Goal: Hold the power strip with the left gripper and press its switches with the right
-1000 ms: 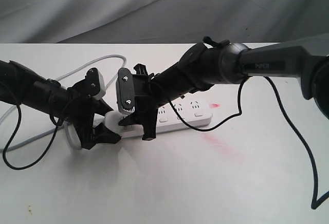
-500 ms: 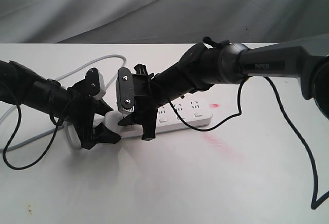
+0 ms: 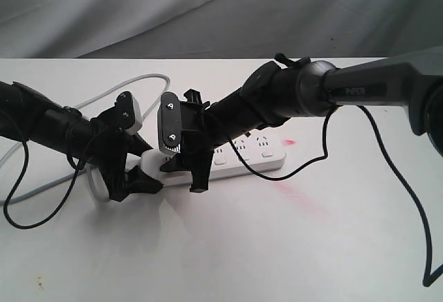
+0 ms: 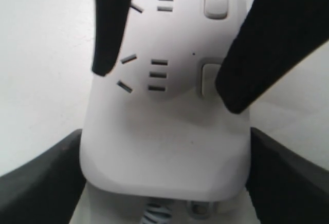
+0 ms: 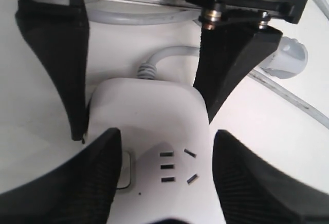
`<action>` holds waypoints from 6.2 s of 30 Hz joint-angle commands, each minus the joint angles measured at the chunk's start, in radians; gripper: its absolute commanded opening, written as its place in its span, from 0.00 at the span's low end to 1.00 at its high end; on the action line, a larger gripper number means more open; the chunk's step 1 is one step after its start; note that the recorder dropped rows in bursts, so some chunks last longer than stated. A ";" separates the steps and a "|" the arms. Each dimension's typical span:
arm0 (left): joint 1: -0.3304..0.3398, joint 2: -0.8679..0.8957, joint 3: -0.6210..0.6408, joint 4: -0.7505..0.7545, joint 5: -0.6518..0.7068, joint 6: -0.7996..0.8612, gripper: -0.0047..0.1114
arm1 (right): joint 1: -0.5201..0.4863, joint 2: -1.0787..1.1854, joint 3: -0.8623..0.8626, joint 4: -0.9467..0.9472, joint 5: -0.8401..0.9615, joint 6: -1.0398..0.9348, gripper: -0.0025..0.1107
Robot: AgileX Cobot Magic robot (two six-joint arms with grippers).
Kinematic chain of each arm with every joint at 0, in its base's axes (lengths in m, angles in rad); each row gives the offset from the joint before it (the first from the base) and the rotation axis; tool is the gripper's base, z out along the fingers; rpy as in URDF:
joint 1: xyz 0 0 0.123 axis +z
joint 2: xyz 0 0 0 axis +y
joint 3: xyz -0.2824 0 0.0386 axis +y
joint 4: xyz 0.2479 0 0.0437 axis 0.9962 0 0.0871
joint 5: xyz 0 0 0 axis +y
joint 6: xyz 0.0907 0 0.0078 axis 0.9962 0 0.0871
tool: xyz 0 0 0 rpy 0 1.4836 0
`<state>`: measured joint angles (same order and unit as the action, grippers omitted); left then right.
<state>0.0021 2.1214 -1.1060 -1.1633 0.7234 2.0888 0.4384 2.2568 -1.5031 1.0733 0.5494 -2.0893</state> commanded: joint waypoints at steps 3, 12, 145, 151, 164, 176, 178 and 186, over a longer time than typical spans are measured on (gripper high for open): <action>-0.007 0.001 -0.005 -0.001 0.008 0.004 0.49 | 0.002 0.037 0.031 -0.054 -0.038 -0.011 0.47; -0.007 0.001 -0.005 -0.001 0.008 0.004 0.49 | 0.002 0.048 0.029 -0.054 -0.053 -0.011 0.47; -0.007 0.001 -0.005 -0.001 0.010 0.004 0.49 | -0.133 -0.169 0.098 -0.226 -0.004 0.159 0.47; -0.007 0.001 -0.005 -0.001 0.010 0.004 0.49 | -0.133 -0.147 0.098 -0.226 0.014 0.159 0.47; -0.007 0.001 -0.005 -0.001 0.010 0.004 0.49 | -0.133 -0.135 0.098 -0.247 0.036 0.159 0.47; -0.007 0.001 -0.005 -0.001 0.010 0.004 0.49 | -0.135 -0.112 0.098 -0.253 0.013 0.159 0.47; -0.007 0.001 -0.005 -0.001 0.010 0.004 0.49 | -0.135 -0.102 0.098 -0.253 0.013 0.159 0.47; -0.007 0.001 -0.005 -0.001 0.010 0.004 0.49 | -0.135 -0.097 0.098 -0.253 0.010 0.159 0.47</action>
<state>-0.0004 2.1214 -1.1060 -1.1640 0.7234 2.0888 0.3083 2.1500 -1.4103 0.8226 0.5616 -1.9254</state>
